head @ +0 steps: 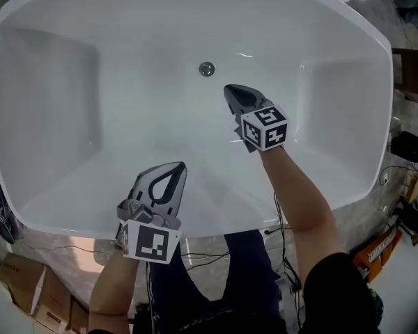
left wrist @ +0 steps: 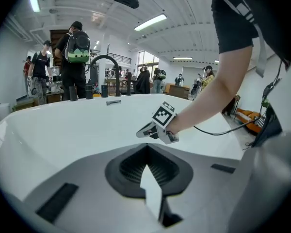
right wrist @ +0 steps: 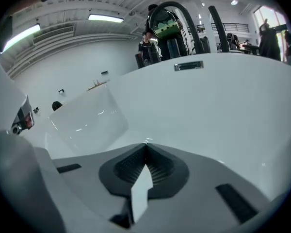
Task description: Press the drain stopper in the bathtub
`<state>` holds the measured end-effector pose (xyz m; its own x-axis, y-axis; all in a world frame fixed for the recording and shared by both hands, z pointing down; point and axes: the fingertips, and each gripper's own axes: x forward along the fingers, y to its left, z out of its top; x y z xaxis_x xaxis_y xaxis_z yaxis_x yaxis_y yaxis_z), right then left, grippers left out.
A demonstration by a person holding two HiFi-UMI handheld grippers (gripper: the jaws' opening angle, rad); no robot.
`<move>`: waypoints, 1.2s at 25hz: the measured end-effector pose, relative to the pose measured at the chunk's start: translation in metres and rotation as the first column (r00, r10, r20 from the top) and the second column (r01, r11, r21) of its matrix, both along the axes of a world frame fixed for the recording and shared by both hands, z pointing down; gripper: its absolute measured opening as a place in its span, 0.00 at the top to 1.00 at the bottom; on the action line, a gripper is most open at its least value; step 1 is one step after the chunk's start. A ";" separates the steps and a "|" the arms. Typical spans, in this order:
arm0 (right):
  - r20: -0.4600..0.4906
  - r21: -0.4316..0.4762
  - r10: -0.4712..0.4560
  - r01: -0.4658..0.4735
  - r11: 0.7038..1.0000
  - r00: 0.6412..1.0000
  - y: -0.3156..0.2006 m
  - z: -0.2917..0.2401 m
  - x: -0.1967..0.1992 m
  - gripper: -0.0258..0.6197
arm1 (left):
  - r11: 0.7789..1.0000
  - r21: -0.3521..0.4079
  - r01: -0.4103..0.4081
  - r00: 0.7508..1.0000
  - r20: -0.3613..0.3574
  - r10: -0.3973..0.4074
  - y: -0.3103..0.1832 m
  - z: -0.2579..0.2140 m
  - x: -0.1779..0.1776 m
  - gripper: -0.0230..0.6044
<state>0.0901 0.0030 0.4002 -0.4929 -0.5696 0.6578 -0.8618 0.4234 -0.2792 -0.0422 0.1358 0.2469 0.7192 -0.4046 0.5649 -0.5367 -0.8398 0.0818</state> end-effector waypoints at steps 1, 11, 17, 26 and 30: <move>-0.015 -0.007 -0.001 0.001 1.000 1.000 -0.004 0.013 0.001 0.94 | 1.000 0.002 0.004 1.000 0.002 -0.004 -0.003 0.005 0.000 0.95; -0.163 -0.106 -0.067 0.050 0.993 0.984 -0.029 0.114 0.011 0.94 | 0.999 -0.047 0.013 1.000 0.000 -0.013 -0.023 0.048 0.026 0.95; -0.191 -0.129 -0.091 0.067 0.989 0.977 -0.045 0.152 0.010 0.94 | 0.984 -0.172 0.051 0.999 -0.001 -0.052 -0.036 0.082 0.042 0.95; -0.240 -0.216 -0.148 0.096 0.972 0.960 -0.066 0.228 0.010 0.94 | 0.972 -0.232 0.045 0.999 0.011 -0.043 -0.038 0.108 0.047 0.95; -0.251 -0.238 -0.156 0.095 0.967 0.955 -0.071 0.256 0.008 0.94 | 0.957 -0.274 0.095 0.994 -0.029 -0.107 -0.045 0.107 0.050 0.95</move>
<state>0.0981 -0.0682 0.6566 -0.3410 -0.3395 0.8766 -0.8613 0.4864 -0.1466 0.0082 0.0906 0.3537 0.7082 -0.3120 0.6333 -0.6087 -0.7243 0.3239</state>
